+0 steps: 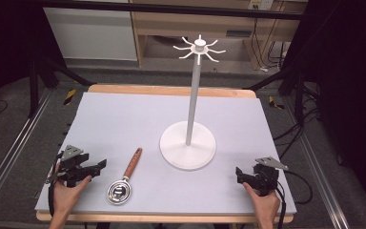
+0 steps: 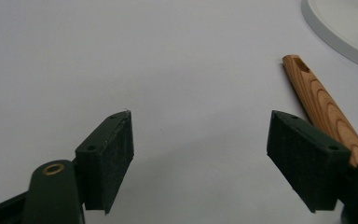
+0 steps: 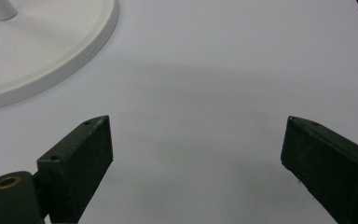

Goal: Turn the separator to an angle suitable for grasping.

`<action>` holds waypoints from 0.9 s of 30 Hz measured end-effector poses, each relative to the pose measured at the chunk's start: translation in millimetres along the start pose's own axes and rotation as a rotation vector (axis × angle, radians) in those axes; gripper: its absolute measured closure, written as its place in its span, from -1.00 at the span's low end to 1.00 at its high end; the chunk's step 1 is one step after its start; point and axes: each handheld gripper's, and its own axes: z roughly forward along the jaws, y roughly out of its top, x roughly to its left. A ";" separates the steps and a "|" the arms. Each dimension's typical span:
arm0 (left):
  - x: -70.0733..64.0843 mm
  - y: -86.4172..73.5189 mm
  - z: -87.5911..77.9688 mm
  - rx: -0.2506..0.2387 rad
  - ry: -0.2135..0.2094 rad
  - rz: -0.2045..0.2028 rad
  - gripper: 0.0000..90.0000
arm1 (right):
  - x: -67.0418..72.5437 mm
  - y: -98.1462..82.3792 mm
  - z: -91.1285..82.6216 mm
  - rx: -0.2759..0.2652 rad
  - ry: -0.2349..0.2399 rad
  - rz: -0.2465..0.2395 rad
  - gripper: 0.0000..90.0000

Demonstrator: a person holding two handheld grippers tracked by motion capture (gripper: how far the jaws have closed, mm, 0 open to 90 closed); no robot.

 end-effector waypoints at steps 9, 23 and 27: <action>-6.1 4.5 -8.2 -0.028 -0.043 -0.003 -0.39 | 3.2 -1.5 -2.2 0.008 0.005 -0.014 -0.80; -22.1 14.8 -16.4 -0.025 -0.071 0.036 -0.30 | 9.1 -0.3 -3.2 0.005 0.012 -0.045 -0.81; -28.1 17.5 -17.0 -0.019 -0.079 0.043 -0.24 | 9.3 0.0 -3.7 0.003 0.013 -0.041 -0.81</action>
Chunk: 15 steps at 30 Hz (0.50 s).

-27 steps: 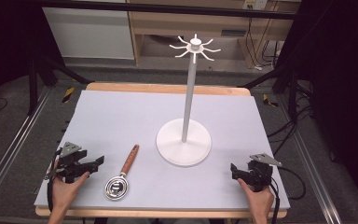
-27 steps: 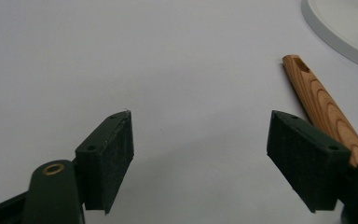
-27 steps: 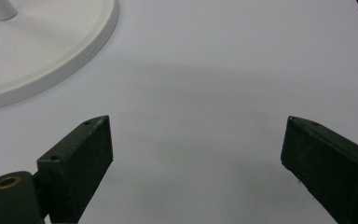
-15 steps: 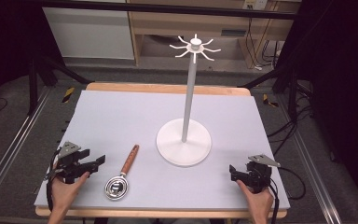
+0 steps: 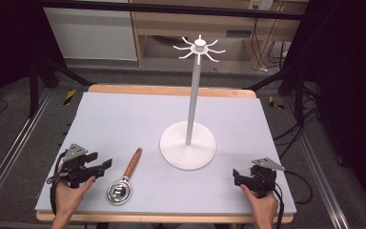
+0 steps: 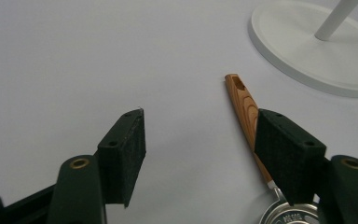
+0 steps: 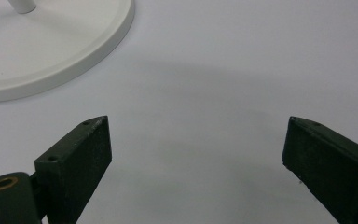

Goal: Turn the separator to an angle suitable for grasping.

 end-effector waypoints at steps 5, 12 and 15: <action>-7.0 2.9 1.8 0.013 0.002 0.012 -0.23 | 0.8 0.8 -1.2 -0.007 -0.002 0.001 -0.81; -15.0 6.5 4.1 0.034 0.000 0.032 -0.21 | 2.6 1.4 -1.9 -0.006 0.000 0.000 -0.81; -17.7 8.2 5.2 0.044 -0.005 0.035 -0.18 | 2.8 1.6 -1.5 -0.005 0.004 0.000 -0.81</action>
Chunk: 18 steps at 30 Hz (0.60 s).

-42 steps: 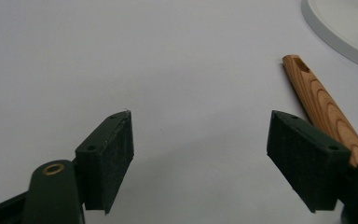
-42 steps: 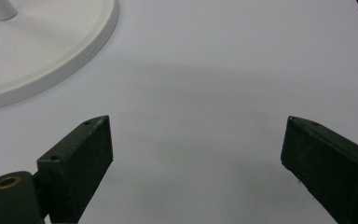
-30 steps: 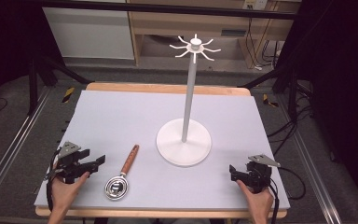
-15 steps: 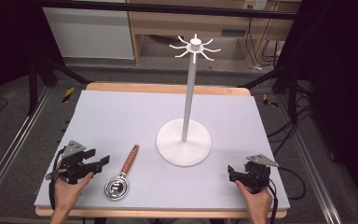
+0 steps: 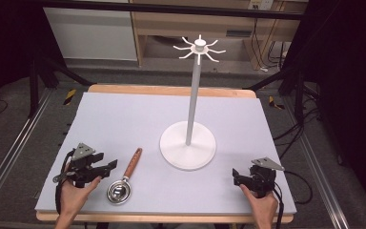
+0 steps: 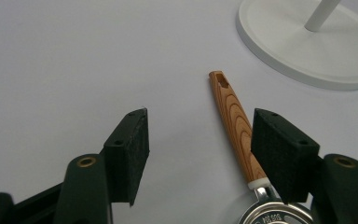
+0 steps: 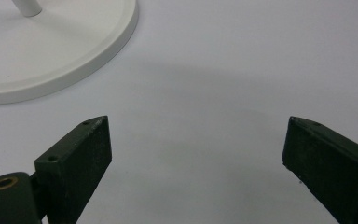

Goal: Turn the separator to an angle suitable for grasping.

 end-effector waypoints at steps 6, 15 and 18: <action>-6.9 4.6 3.9 0.021 0.000 0.023 -0.18 | -0.3 0.3 -0.3 -0.002 -0.003 -0.001 -0.81; -16.0 14.6 10.3 0.058 -0.008 0.061 -0.15 | 2.8 -0.1 1.9 0.007 0.007 -0.016 -0.81; -18.9 16.9 12.7 0.068 -0.012 0.072 -0.15 | 4.4 0.1 1.6 0.011 0.003 -0.019 -0.81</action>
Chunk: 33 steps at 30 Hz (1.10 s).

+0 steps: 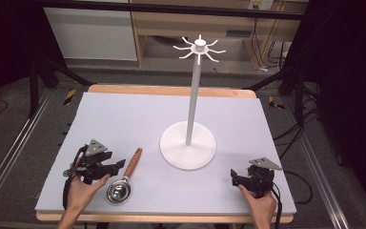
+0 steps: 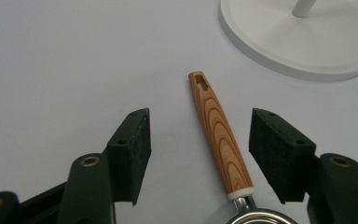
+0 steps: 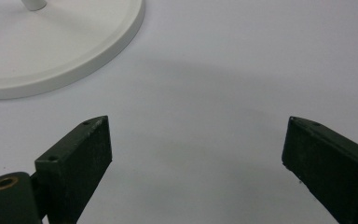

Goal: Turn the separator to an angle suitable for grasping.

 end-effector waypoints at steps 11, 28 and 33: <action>-7.4 3.4 12.4 0.072 -0.001 0.037 -0.11 | -1.7 1.3 -0.4 0.001 -0.006 -0.006 -0.81; -20.3 2.7 37.2 0.180 -0.015 0.053 0.05 | -4.5 1.3 -1.3 0.005 -0.005 0.006 -0.80; -22.1 -2.2 46.6 0.217 -0.023 0.050 0.11 | -4.5 1.2 -1.6 0.007 -0.006 0.006 -0.80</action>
